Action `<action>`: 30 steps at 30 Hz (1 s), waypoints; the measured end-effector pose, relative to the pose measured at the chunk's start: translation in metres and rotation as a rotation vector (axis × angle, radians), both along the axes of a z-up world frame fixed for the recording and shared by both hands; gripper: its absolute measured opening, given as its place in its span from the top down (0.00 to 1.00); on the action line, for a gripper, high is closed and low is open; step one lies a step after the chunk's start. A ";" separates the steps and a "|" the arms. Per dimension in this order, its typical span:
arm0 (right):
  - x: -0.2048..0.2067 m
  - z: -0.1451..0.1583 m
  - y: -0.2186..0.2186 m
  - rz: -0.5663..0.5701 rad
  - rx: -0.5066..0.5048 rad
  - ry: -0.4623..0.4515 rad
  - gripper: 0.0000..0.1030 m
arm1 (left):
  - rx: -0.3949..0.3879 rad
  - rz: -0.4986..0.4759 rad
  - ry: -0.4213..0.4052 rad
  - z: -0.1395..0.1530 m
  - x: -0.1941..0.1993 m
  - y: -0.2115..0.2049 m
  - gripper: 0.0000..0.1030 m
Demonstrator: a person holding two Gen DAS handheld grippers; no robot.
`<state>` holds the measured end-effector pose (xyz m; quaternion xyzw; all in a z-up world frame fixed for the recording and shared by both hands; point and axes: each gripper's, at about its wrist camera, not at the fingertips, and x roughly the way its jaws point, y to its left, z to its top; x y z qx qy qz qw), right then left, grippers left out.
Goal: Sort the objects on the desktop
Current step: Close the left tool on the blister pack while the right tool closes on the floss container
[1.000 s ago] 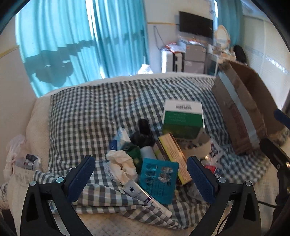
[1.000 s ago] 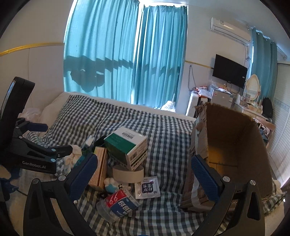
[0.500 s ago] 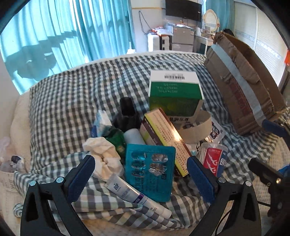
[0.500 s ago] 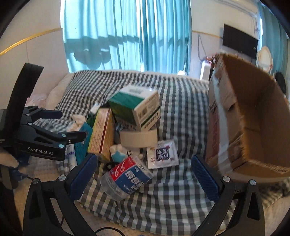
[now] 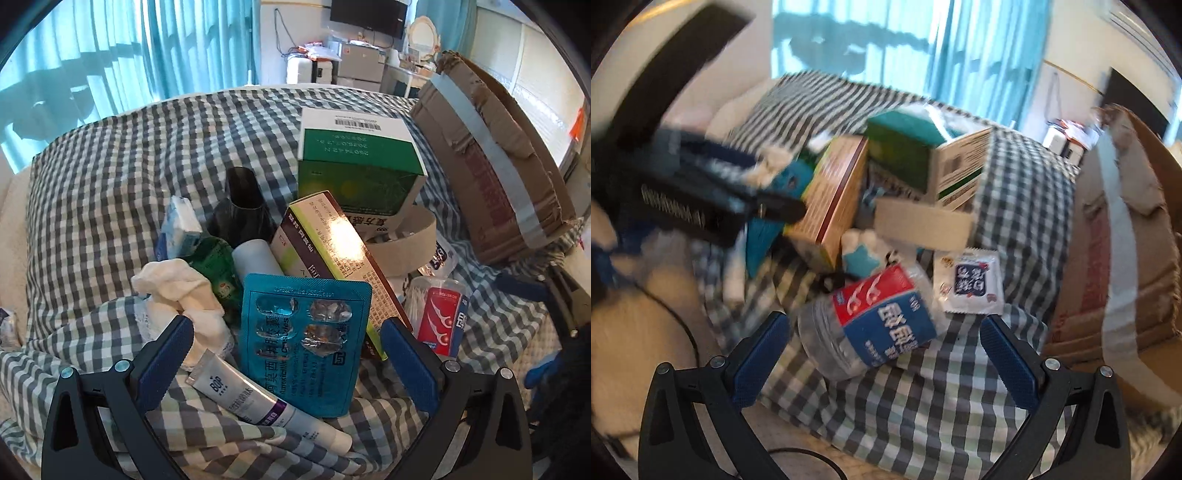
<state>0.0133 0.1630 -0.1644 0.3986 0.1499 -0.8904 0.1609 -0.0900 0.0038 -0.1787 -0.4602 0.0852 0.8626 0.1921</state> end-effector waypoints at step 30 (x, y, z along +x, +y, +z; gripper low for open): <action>-0.019 -0.015 0.014 0.006 -0.130 0.012 0.05 | 0.092 -0.063 -0.037 -0.004 0.005 0.011 0.29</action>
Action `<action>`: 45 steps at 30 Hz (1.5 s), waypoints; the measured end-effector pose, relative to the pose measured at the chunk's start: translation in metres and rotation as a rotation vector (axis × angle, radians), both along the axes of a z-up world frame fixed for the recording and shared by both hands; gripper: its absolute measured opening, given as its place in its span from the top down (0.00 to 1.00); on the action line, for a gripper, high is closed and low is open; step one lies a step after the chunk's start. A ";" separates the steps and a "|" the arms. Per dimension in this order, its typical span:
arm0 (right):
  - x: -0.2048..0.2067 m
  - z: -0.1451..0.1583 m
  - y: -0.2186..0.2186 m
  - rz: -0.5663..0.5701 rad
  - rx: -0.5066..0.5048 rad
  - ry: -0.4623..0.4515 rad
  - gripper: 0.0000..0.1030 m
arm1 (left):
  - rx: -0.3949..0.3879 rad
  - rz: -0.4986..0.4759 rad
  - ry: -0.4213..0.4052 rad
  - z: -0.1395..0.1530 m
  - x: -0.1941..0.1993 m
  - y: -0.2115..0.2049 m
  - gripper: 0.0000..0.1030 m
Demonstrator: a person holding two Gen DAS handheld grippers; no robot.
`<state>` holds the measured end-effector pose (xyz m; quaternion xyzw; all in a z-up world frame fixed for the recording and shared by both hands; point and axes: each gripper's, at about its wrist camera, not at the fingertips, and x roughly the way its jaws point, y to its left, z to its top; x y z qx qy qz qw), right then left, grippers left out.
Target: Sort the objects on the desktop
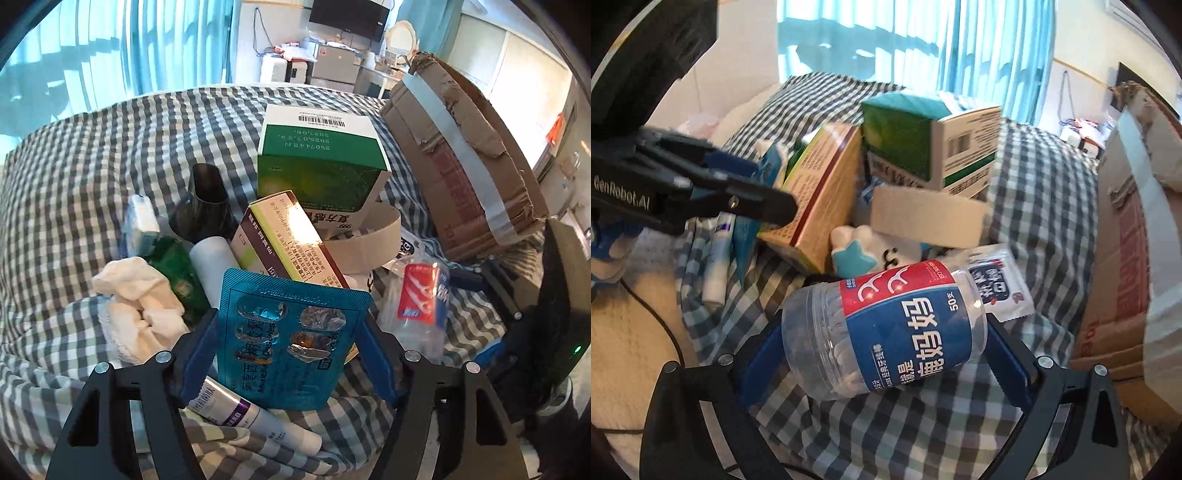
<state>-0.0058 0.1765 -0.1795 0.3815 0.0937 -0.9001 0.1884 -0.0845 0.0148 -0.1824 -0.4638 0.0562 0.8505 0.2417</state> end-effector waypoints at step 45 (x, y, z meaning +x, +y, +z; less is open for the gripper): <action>0.018 0.183 0.046 -0.237 -0.158 0.511 0.06 | 0.128 0.413 0.553 0.152 0.055 -0.013 0.29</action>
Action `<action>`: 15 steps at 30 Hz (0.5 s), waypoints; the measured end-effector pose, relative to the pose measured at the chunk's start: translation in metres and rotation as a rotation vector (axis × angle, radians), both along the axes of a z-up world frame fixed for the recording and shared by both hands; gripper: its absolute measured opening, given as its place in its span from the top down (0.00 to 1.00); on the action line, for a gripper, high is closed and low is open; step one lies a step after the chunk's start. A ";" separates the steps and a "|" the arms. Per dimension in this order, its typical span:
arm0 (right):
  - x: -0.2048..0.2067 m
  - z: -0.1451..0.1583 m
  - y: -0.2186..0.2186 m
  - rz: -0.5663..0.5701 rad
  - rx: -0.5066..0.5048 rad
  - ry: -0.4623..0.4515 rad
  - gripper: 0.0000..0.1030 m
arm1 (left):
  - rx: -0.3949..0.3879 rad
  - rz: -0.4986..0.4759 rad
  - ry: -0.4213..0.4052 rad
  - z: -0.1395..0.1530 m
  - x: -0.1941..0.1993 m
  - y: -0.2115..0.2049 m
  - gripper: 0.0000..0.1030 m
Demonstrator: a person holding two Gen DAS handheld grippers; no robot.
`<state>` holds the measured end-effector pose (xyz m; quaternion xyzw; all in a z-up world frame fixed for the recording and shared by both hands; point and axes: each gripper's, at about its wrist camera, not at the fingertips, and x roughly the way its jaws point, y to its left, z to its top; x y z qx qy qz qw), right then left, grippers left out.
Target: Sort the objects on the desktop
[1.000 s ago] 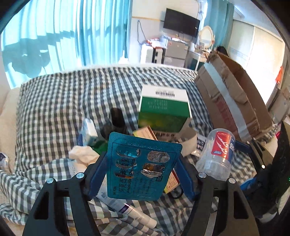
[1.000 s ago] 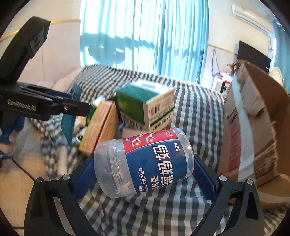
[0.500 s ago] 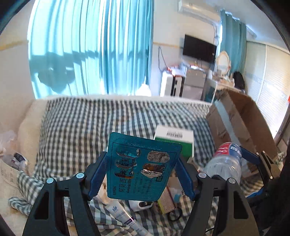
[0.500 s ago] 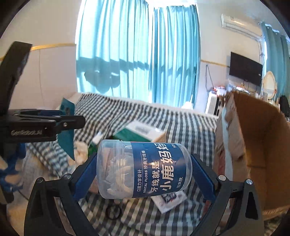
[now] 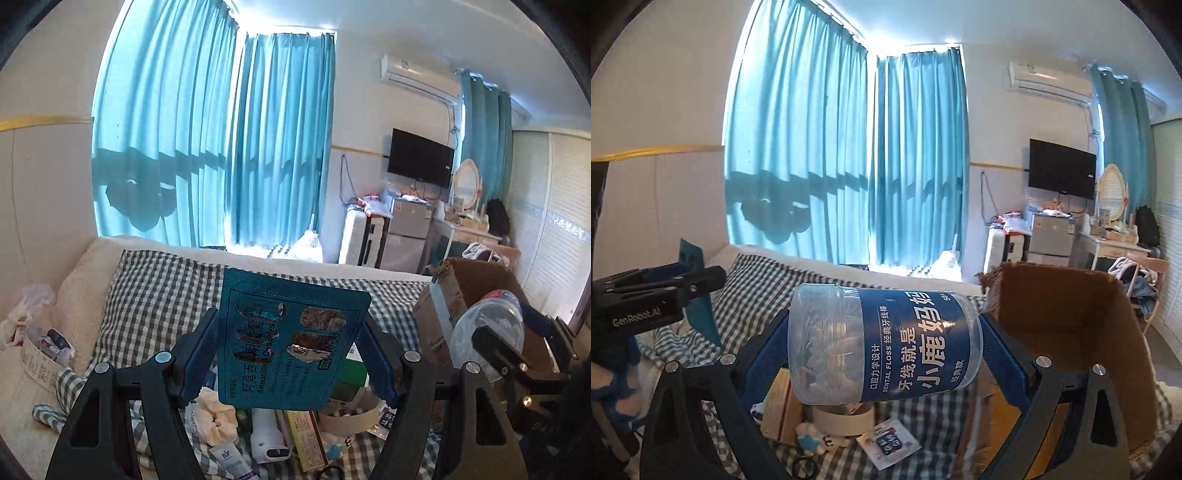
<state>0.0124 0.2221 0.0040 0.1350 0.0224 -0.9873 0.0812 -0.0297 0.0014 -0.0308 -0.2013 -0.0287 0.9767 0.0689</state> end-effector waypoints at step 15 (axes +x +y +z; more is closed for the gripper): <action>0.045 0.064 0.035 -0.043 0.001 0.161 0.06 | -0.046 -0.003 0.120 0.051 0.024 0.029 0.29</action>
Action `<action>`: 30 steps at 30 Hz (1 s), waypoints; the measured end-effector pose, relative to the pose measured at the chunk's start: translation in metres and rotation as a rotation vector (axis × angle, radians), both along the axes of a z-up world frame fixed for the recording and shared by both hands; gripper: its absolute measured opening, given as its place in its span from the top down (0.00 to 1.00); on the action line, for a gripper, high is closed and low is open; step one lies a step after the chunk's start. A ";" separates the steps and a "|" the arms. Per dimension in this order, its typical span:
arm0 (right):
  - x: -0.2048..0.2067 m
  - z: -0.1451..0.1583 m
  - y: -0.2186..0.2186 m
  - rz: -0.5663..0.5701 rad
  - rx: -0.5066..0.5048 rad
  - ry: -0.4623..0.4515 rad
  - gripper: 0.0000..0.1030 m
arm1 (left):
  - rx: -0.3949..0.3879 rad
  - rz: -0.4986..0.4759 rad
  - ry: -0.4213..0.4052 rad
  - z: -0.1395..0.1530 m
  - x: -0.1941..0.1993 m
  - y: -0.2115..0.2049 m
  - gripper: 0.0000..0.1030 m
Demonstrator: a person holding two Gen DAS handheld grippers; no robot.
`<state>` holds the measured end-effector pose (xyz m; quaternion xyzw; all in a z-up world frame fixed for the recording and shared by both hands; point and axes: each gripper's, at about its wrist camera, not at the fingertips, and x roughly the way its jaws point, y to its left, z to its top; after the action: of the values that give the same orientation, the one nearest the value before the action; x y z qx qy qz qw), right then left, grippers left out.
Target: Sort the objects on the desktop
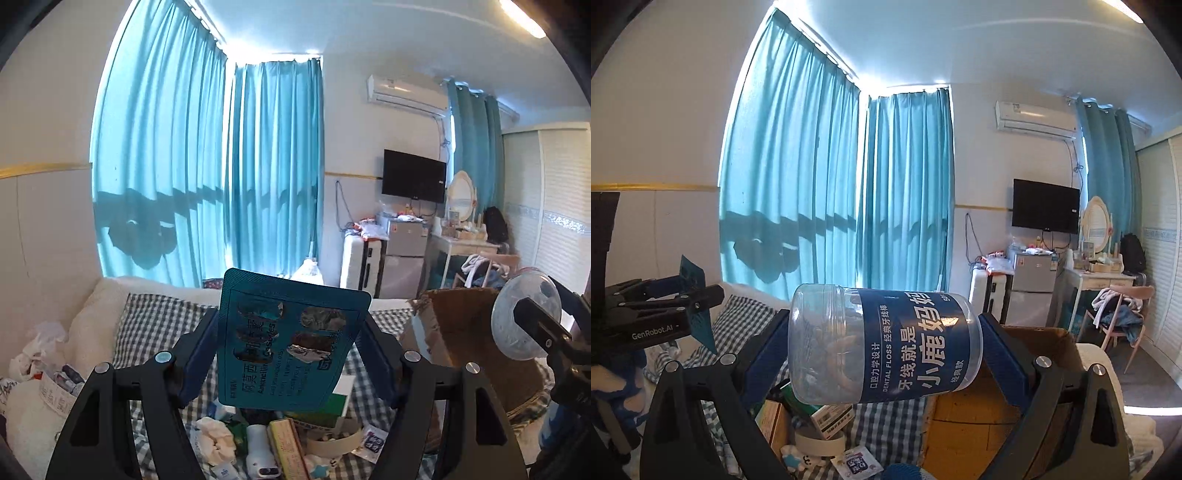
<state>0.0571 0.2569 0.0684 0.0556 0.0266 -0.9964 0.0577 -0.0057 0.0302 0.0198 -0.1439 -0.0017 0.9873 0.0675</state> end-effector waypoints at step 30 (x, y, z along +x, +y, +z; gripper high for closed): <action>-0.061 -0.159 -0.044 0.206 0.084 -0.482 0.19 | -0.042 -0.206 0.117 0.096 0.009 0.069 0.29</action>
<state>-0.0038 0.2127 -0.0901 0.2908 0.0591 -0.9413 0.1611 0.0038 0.0987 0.1159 -0.0867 0.0379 0.9817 0.1654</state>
